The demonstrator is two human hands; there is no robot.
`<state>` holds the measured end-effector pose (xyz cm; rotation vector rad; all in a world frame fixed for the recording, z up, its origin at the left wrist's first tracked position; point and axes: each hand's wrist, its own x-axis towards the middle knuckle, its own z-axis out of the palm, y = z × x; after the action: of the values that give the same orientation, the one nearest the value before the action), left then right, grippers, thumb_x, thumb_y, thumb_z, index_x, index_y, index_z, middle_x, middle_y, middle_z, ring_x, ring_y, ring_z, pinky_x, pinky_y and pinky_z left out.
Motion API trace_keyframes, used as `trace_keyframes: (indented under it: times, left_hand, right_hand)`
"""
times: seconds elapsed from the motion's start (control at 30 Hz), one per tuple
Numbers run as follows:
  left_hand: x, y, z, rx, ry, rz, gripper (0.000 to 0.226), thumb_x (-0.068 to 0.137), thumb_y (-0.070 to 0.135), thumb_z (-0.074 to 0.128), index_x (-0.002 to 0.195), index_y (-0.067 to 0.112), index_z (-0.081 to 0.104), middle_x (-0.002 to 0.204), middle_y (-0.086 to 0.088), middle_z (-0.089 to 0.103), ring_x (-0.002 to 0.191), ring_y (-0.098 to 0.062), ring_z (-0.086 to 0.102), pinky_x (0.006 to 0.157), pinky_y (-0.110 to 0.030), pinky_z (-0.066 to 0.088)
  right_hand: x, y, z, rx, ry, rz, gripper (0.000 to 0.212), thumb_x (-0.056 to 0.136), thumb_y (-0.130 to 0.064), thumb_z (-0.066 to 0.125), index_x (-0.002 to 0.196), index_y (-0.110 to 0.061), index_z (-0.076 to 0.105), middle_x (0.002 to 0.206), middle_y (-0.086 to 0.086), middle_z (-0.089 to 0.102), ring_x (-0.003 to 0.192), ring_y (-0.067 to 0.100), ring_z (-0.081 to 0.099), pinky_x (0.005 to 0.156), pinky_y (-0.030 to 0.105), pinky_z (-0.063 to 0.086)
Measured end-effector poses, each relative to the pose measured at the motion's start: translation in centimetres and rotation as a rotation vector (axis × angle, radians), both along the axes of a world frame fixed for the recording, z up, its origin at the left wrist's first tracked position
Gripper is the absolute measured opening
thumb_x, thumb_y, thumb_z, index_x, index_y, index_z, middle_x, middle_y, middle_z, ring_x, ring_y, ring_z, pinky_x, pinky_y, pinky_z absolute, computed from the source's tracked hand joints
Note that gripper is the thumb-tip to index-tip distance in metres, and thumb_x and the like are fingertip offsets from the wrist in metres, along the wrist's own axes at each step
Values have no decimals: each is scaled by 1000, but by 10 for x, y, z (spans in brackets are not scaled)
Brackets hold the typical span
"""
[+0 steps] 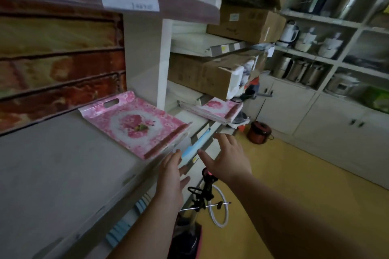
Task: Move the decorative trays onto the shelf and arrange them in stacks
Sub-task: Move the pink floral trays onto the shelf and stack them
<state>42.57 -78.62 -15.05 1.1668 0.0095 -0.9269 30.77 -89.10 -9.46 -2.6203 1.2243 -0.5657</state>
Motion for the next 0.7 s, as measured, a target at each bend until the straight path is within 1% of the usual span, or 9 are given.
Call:
trace_keyframes:
  times: [0.2, 0.27, 0.37, 0.43, 0.5, 0.53, 0.6, 0.63, 0.7]
  left_hand:
    - [14, -9, -6, -134, 142, 49, 30, 108, 56, 53, 130, 39, 66, 135, 6, 68, 121, -19, 67, 91, -45, 54]
    - [18, -14, -7, -153, 161, 67, 39, 107, 60, 51, 135, 38, 67, 136, 5, 71, 118, -19, 71, 92, -46, 54]
    - [24, -19, -3, -161, 160, 76, 51, 105, 67, 47, 142, 36, 66, 131, 7, 77, 116, -18, 74, 95, -46, 52]
    - [27, -22, 1, -159, 182, 102, 61, 103, 71, 44, 143, 31, 65, 133, 3, 76, 126, -22, 66, 104, -49, 47]
    - [31, -27, 6, -163, 225, 135, 68, 100, 77, 43, 143, 27, 63, 138, -2, 72, 132, -25, 61, 114, -52, 41]
    - [33, -30, 7, -161, 243, 163, 71, 99, 78, 44, 141, 24, 63, 135, -3, 72, 130, -25, 62, 113, -51, 41]
    - [37, -39, 5, -124, 263, 241, 77, 97, 79, 45, 136, 16, 67, 131, -5, 74, 122, -27, 69, 98, -46, 49]
    - [37, -42, 4, -94, 268, 283, 79, 98, 79, 44, 133, 12, 69, 128, -7, 77, 118, -28, 72, 92, -43, 50]
    - [35, -52, 3, -27, 233, 364, 79, 101, 76, 41, 126, 8, 73, 115, -8, 82, 113, -32, 74, 87, -39, 49]
  right_hand:
    - [53, -24, -19, 122, -61, 71, 80, 90, -77, 61, 153, -30, 45, 155, -4, 49, 141, 20, 49, 107, 39, 49]
    - [69, -35, -24, 237, -128, 76, 84, 90, -75, 64, 157, -29, 41, 158, -2, 47, 142, 19, 49, 108, 37, 46]
    - [90, -51, -28, 455, -236, 56, 95, 88, -77, 66, 163, -28, 34, 166, 6, 37, 143, 25, 50, 102, 34, 44]
    - [105, -62, -28, 597, -273, 30, 102, 86, -79, 66, 165, -26, 31, 168, 11, 32, 144, 33, 48, 105, 42, 48]
    - [120, -77, -33, 703, -300, 14, 100, 86, -79, 67, 164, -24, 34, 165, 14, 37, 142, 38, 50, 106, 48, 50]
    - [126, -85, -37, 726, -289, 14, 97, 85, -80, 66, 160, -23, 41, 159, 16, 45, 137, 37, 54, 107, 48, 51]
    - [138, -101, -49, 717, -230, 62, 92, 76, -91, 57, 139, -25, 57, 138, 13, 63, 123, 33, 61, 108, 54, 51]
    - [142, -108, -57, 711, -210, 101, 89, 72, -93, 53, 130, -26, 60, 128, 10, 66, 118, 32, 62, 107, 57, 51]
    - [146, -117, -65, 742, -243, 125, 89, 68, -88, 53, 127, -23, 62, 121, 12, 67, 115, 34, 61, 104, 56, 52]
